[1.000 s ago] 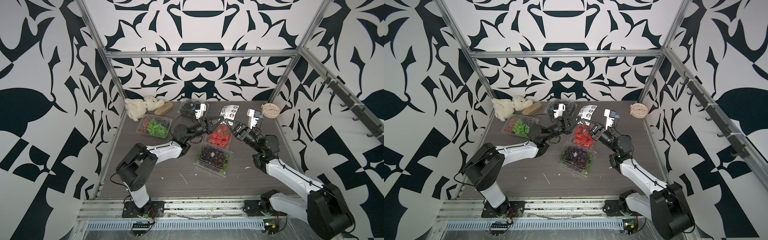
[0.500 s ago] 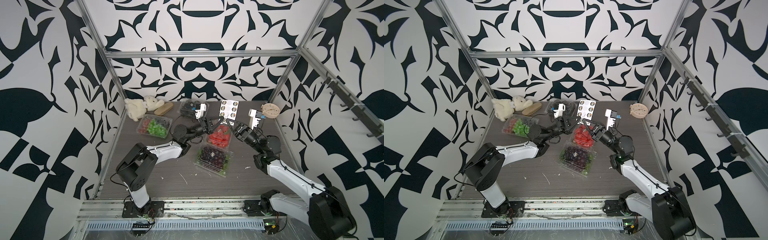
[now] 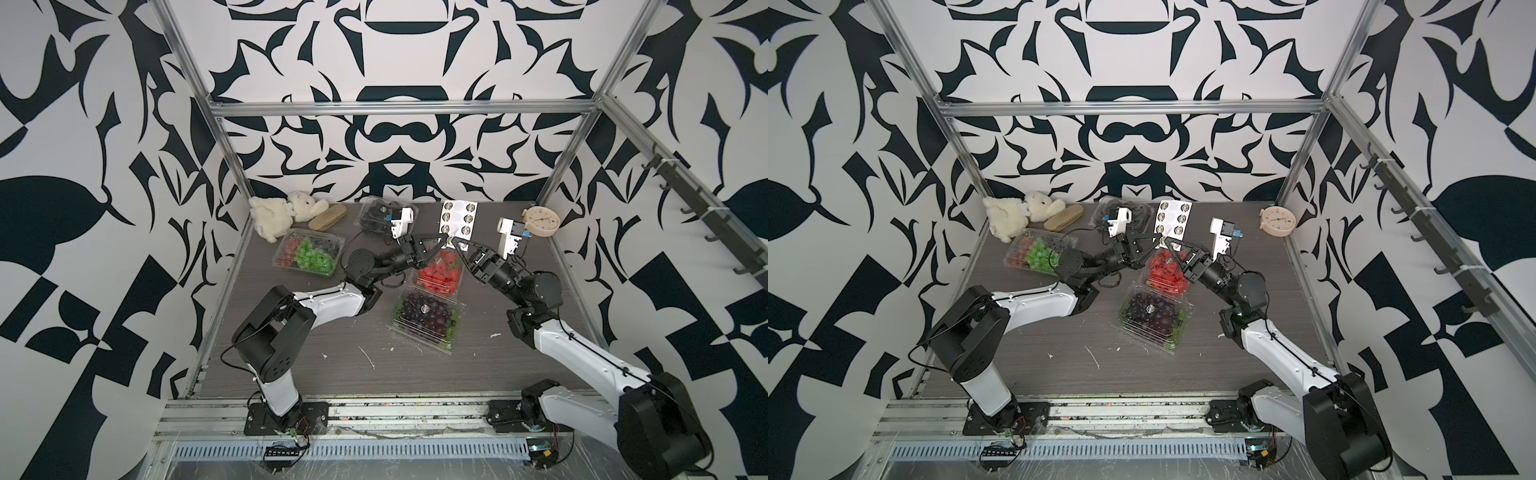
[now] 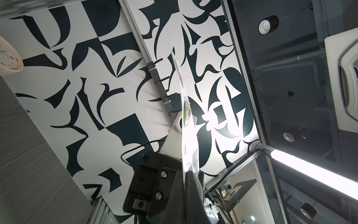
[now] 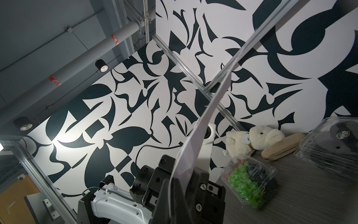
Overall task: Label fruit boxes
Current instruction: Adjust the label sticker.
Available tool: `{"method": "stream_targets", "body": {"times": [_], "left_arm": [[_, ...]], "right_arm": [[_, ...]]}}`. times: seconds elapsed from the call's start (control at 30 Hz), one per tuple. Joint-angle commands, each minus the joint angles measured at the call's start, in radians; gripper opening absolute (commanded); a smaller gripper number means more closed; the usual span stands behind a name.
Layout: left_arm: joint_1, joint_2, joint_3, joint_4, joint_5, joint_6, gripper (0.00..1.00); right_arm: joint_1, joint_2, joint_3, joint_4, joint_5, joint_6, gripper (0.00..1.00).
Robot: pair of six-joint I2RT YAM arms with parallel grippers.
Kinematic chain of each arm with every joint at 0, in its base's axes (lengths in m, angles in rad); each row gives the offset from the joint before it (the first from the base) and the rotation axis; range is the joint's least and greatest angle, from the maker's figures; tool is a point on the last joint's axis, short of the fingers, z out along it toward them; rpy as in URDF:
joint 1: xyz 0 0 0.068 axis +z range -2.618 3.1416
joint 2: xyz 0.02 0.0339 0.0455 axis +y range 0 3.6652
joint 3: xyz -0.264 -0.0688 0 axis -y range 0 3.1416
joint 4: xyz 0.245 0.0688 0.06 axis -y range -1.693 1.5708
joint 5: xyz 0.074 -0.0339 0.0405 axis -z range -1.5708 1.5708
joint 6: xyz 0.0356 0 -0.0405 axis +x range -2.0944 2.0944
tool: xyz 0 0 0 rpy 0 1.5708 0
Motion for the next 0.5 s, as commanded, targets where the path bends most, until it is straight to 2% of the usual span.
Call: {"method": "stream_targets", "body": {"times": [0.0,0.07,0.13,0.3,0.47], "left_arm": [[-0.003,0.017,0.012,-0.017,0.016,0.015,0.00],[0.000,0.008,0.006,-0.019,0.015,0.019,0.04],[0.015,-0.011,-0.009,-0.032,0.014,0.026,0.20],[0.069,-0.100,-0.076,-0.097,0.015,0.055,0.47],[0.127,-0.237,-0.125,-0.285,0.021,0.131,0.48]], "right_arm": [[0.006,-0.012,0.008,0.088,-0.004,-0.012,0.00],[0.006,-0.014,0.007,0.082,-0.005,-0.014,0.00],[0.006,-0.020,0.005,0.062,-0.007,-0.028,0.00],[0.006,-0.063,0.002,-0.042,-0.013,-0.090,0.00],[0.006,-0.097,0.001,-0.128,-0.014,-0.147,0.00]]}}
